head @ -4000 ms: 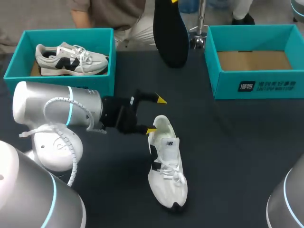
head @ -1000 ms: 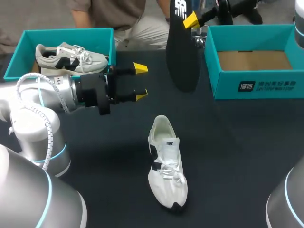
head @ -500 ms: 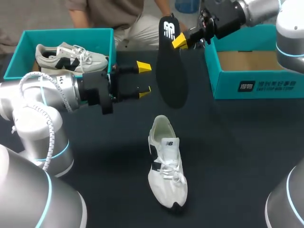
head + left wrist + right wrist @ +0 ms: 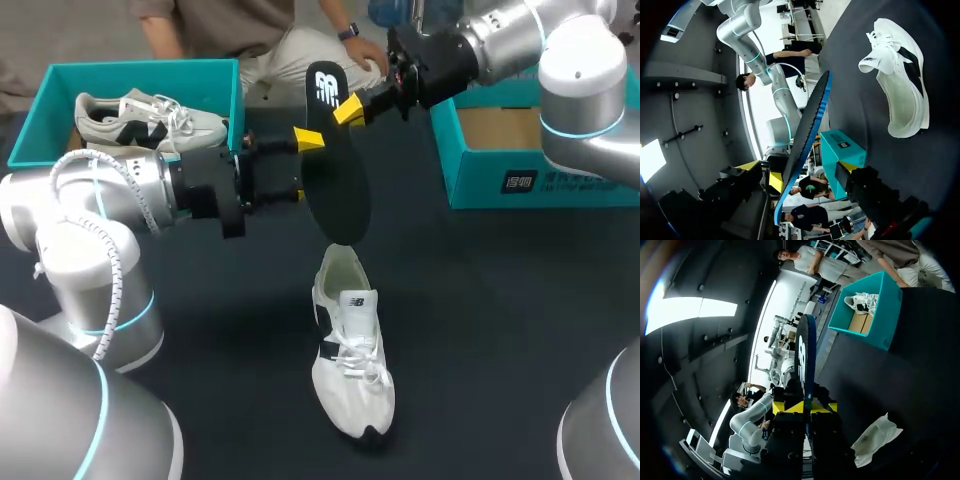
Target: Take the shoe out of the shoebox, open the shoe tongue, remove and reinsert the insole, then place the shoe into the shoebox
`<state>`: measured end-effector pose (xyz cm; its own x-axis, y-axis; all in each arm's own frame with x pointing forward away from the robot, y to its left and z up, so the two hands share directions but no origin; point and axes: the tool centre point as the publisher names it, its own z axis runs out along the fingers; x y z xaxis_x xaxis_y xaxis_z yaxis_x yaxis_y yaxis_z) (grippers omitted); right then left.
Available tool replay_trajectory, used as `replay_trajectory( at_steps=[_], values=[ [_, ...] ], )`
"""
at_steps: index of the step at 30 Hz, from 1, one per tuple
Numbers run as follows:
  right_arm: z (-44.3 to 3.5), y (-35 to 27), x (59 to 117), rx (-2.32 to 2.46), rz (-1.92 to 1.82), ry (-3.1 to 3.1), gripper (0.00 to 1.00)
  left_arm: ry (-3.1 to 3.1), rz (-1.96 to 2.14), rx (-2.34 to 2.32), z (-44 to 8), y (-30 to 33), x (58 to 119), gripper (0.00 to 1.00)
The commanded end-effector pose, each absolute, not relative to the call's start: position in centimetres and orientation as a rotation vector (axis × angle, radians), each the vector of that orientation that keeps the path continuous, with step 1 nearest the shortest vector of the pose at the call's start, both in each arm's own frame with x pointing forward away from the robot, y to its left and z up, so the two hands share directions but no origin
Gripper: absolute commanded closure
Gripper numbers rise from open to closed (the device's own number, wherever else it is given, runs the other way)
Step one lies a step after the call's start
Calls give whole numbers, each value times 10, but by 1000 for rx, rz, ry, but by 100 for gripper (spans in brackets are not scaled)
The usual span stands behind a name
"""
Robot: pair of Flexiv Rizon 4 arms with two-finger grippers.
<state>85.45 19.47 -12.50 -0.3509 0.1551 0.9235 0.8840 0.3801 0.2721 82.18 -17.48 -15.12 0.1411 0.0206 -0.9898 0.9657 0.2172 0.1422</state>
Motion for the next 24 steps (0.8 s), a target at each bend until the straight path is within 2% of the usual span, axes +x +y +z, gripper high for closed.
replay_trajectory(
  at_steps=[1, 2, 12, 14, 17, 18, 20, 24],
  values=[
    [-128, 198, 855, -911, -1043, -1754, 100, 1192, -945, 1108, -153, -179, 826, 91],
    [-129, 198, 855, -912, -1043, -1752, 100, 1190, -944, 1107, -153, -179, 826, 100],
    [-135, 208, 853, -882, -1034, -1733, 100, 1190, -927, 1095, -152, -178, 828, 100],
    [-136, 210, 852, -877, -1036, -1731, 100, 1192, -926, 1092, -152, -178, 829, 93],
    [-136, 213, 851, -871, -1038, -1727, 100, 1193, -925, 1091, -153, -179, 828, 90],
    [-136, 214, 850, -870, -1039, -1726, 100, 1193, -925, 1090, -153, -179, 828, 91],
    [-137, 214, 849, -868, -1039, -1725, 100, 1194, -928, 1089, -154, -180, 827, 100],
    [-137, 213, 848, -871, -1040, -1723, 100, 1192, -937, 1090, -154, -180, 824, 100]
  ],
)
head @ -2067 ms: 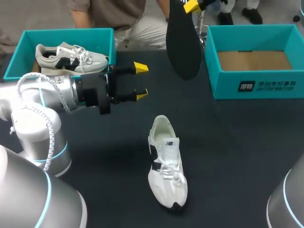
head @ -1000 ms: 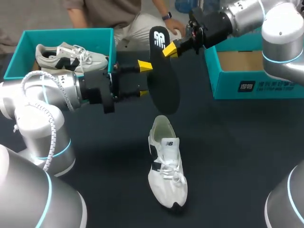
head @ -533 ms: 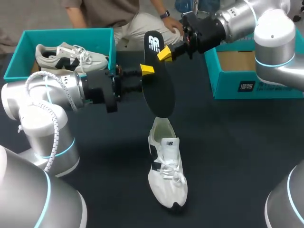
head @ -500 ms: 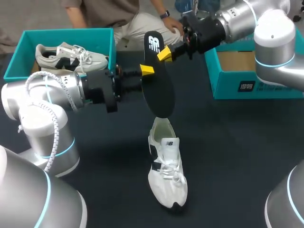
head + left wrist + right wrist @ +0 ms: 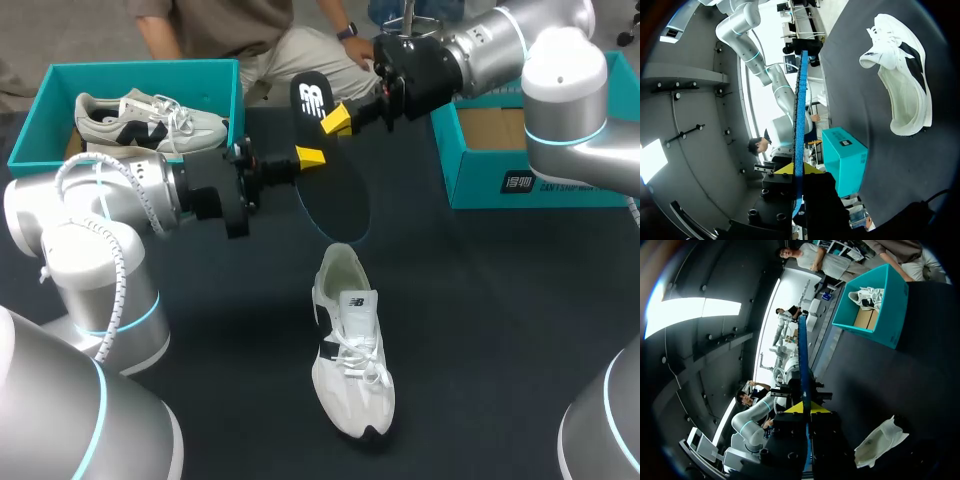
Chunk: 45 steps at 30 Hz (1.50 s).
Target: Take the shoe out of the shoebox, open the shoe tongue, remove and reinsert the insole, then place the shoe into the shoebox
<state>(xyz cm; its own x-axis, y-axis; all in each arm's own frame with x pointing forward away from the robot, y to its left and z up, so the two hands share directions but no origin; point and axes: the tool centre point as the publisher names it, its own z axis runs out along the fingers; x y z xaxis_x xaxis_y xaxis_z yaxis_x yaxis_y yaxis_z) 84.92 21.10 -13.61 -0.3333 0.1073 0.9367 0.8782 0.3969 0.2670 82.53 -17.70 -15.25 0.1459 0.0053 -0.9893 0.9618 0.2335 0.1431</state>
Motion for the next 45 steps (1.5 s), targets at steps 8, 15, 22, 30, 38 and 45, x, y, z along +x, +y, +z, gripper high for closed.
replay_trajectory(
  at_steps=[8, 15, 22, 30, 38, 45],
  values=[
    [-132, 199, 848, -959, -1041, -1771, 0, 1192, -963, 1098, -157, -176, 822, 100],
    [-118, 175, 848, -1056, -1070, -1873, 0, 1194, -996, 1139, -166, -176, 824, 100],
    [-88, 152, 849, -1207, -1005, -2132, 0, 1218, -1002, 1166, -176, -185, 825, 100],
    [-59, 144, 854, -1316, -771, -2432, 0, 1236, -1001, 1173, -181, -191, 825, 100],
    [-52, 143, 857, -1390, -594, -2544, 0, 1245, -996, 1177, -183, -194, 825, 100],
    [-52, 143, 857, -1390, -594, -2544, 0, 1253, -986, 1182, -184, -195, 823, 100]
  ],
)
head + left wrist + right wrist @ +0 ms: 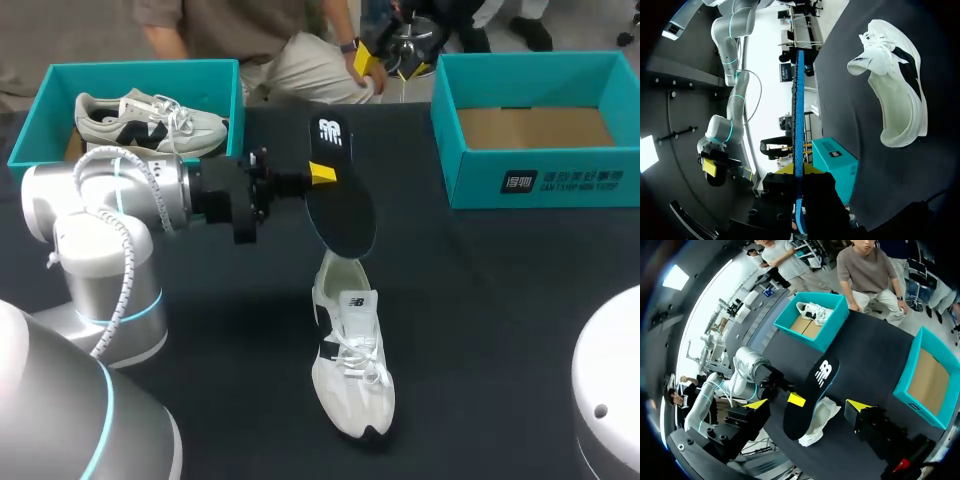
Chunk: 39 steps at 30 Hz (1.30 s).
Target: Take the shoe out of the shoebox, open the shoe tongue, remove and reinsert the insole, then place the shoe into the shoebox
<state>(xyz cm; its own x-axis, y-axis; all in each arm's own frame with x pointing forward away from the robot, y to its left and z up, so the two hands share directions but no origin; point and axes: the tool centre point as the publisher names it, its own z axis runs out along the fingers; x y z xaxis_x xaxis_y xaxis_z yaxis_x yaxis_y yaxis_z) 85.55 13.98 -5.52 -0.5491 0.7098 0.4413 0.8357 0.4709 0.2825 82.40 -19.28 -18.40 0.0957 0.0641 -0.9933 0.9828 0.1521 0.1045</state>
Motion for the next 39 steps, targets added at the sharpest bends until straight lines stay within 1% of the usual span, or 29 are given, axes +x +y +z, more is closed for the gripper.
replay_trajectory(
  at_steps=[1, 9, 28, 39],
  values=[
    [-52, 143, 857, -1390, -594, -2544, 0, 1253, -985, 1182, -184, -195, 823, 100],
    [-48, 138, 850, -1529, -462, -2551, 0, 1256, -984, 1175, -183, -193, 822, 100],
    [-34, 125, 822, -1624, -413, -2604, 0, 1286, -988, 1178, -188, -195, 821, 100],
    [-26, 135, 818, -1647, -356, -2618, 0, 1298, -963, 1194, -191, -198, 818, 100]
  ],
)
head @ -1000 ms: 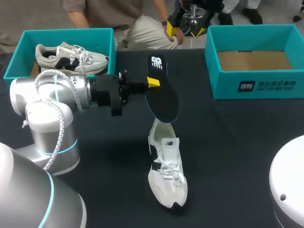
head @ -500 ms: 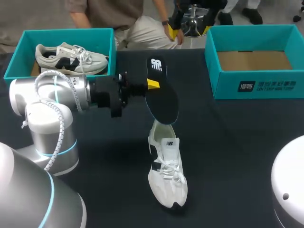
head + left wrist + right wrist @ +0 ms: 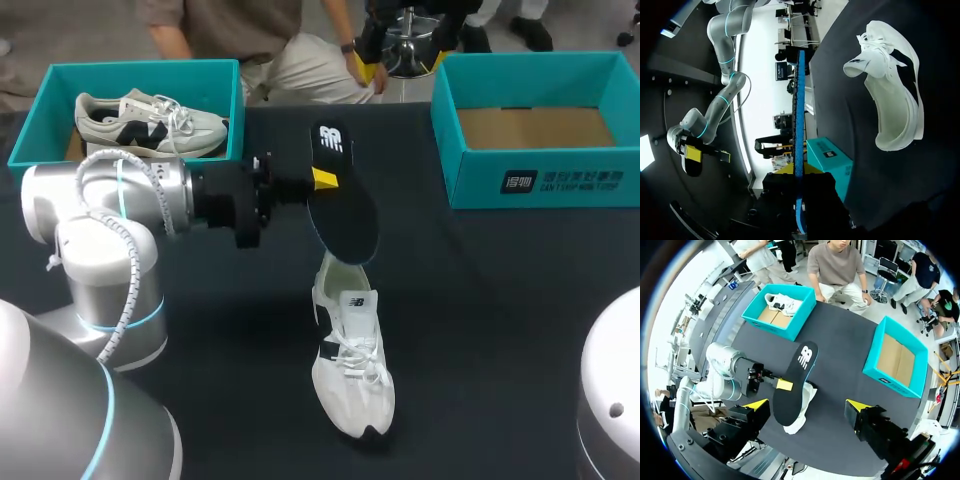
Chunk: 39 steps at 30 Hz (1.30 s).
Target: Take the shoe out of the shoebox, open the shoe tongue, remove and reinsert the insole, then place the shoe into the shoebox
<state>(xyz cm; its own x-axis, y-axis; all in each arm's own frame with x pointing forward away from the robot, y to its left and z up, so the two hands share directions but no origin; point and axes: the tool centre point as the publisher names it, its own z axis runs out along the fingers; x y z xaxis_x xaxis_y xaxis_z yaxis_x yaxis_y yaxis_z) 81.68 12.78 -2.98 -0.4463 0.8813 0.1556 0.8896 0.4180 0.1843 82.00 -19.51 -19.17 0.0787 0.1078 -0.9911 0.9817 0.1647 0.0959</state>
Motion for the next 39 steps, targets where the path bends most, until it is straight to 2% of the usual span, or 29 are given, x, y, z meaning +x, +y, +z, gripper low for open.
replay_trajectory(
  at_steps=[1, 24, 39],
  values=[
    [-26, 135, 817, -1652, -361, -2626, 0, 1298, -963, 1194, -191, -198, 818, 100],
    [-24, 136, 815, -1665, -362, -2629, 0, 1298, -963, 1194, -191, -198, 818, 100],
    [-24, 136, 815, -1665, -362, -2629, 0, 1534, -1553, 1180, -162, -194, 809, 100]
  ],
)
